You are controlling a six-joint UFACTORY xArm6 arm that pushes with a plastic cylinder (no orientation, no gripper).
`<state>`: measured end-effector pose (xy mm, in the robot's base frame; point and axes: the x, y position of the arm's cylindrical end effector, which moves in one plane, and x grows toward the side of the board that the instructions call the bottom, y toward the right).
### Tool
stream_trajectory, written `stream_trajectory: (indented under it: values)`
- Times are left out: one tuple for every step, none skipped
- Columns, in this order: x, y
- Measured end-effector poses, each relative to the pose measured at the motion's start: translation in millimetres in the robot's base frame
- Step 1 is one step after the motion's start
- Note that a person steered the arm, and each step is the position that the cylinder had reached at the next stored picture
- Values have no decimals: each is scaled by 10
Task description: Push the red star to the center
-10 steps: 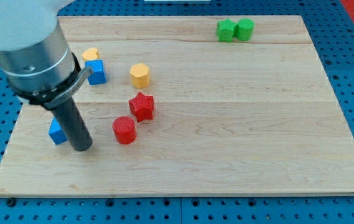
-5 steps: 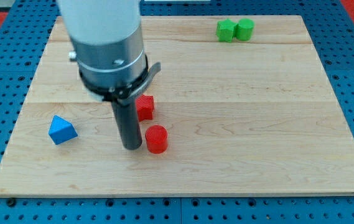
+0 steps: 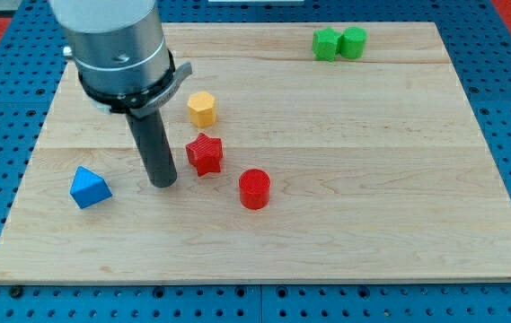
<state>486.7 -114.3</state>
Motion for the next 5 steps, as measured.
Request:
stream_trajectory:
  values:
    - [-162, 4]
    - [-162, 364]
    - [-258, 843]
    - [-344, 1045]
    - [-293, 733]
